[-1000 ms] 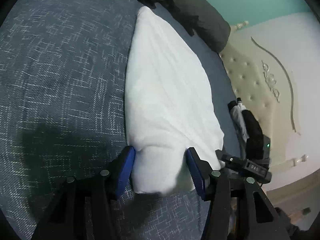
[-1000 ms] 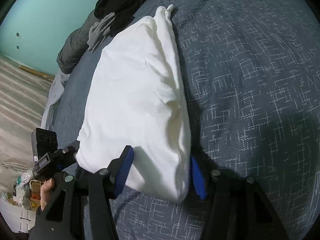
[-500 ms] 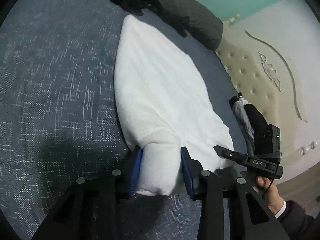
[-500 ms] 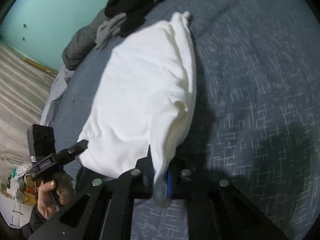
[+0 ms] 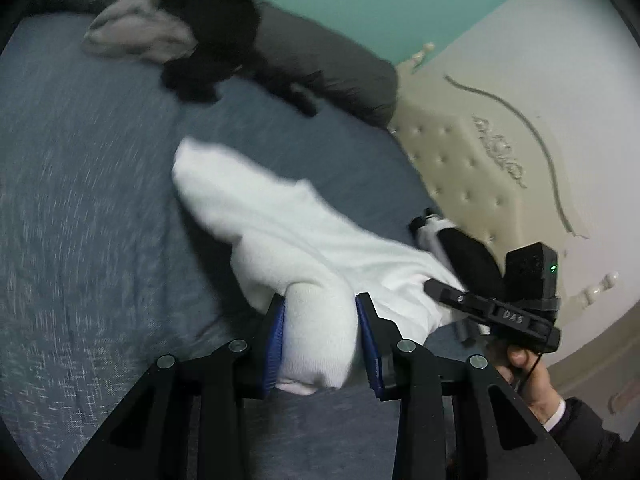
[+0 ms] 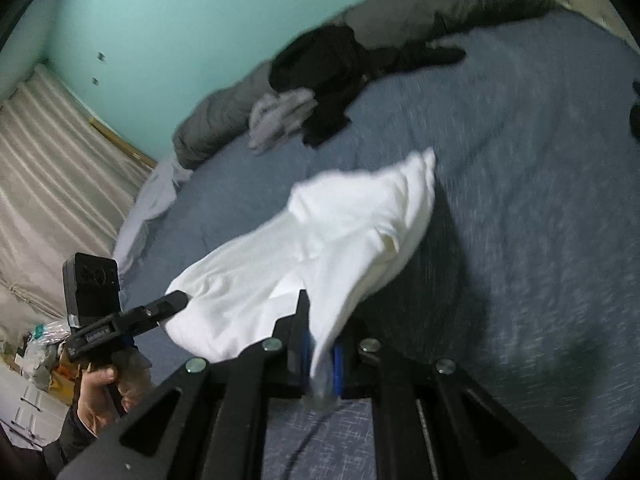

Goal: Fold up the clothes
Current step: 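Lift the folded shirt with both grippers and carry it toward the clothes stack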

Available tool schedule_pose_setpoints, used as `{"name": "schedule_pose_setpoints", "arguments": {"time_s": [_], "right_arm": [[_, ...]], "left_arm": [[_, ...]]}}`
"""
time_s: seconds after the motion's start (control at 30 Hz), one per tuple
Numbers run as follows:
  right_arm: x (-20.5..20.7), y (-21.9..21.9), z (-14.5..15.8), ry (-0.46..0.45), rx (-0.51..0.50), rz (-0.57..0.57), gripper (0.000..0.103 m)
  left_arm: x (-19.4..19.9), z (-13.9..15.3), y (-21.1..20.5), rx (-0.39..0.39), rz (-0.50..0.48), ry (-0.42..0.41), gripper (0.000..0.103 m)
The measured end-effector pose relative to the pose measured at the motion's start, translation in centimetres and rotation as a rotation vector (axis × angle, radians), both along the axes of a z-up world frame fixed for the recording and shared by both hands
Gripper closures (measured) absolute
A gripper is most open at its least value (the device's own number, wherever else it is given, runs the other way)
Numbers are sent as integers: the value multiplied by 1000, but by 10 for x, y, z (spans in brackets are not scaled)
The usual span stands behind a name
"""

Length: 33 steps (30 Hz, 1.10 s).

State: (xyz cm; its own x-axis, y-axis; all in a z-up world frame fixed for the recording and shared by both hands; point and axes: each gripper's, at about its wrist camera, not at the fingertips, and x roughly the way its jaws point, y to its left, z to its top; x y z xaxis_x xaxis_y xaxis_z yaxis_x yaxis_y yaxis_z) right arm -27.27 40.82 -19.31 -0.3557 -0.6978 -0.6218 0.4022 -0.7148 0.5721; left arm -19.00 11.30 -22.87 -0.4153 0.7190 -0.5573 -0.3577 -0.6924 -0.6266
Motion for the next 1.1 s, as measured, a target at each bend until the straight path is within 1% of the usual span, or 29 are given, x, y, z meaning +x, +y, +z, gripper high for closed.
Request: {"name": "schedule_pose_setpoints", "arguments": {"time_s": [0.07, 0.23, 0.53, 0.83, 1.1], "right_arm": [[2, 10, 22, 23, -16, -2, 95], [8, 45, 75, 71, -49, -16, 95], [22, 124, 154, 155, -63, -65, 95], [26, 197, 199, 219, -51, -131, 95], [2, 256, 231, 254, -48, -187, 95]], "left_arm": [[5, 26, 8, -8, -5, 30, 66], [18, 74, 35, 12, -32, 56, 66], [37, 143, 106, 75, -99, 91, 66], [47, 186, 179, 87, -169, 136, 66], [36, 215, 246, 72, -212, 164, 66]]}}
